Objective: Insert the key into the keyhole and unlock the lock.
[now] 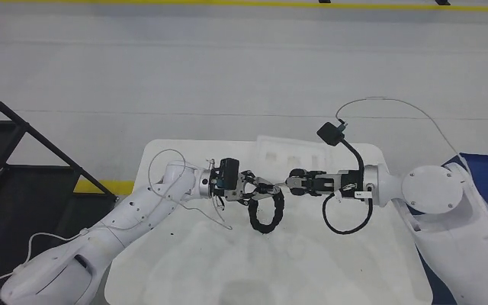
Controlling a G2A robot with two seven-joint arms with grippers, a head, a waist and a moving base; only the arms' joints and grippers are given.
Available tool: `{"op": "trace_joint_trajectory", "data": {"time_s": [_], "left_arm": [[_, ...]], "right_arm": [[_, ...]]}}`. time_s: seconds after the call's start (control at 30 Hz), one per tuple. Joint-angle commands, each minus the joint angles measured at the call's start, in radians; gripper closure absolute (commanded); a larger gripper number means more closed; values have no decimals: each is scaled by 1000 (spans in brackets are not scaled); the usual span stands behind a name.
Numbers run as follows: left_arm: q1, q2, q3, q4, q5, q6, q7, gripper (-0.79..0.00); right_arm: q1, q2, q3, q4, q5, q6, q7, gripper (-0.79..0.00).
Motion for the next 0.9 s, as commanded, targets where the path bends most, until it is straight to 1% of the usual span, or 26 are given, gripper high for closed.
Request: {"op": "trace_joint_trajectory", "data": {"time_s": [0.0,0.13,0.4,0.57,0.87], "left_arm": [[4,-9,-4,23,-20,28,28,0],[11,-21,-13,47,-19,67,58,0],[15,-33,-25,59,18,62,70,0],[22,-35,-40,55,37,65,78,0],[38,-35,-68,39,64,60,61,0]], "right_arm": [[4,1,-4,-16,-5,8,3,0],[8,3,-6,-45,-15,18,1,0],[23,11,-25,-75,-131,9,13,0],[37,13,-44,-78,-177,16,11,0],[42,14,-63,-84,-210,25,-8,0]]}}
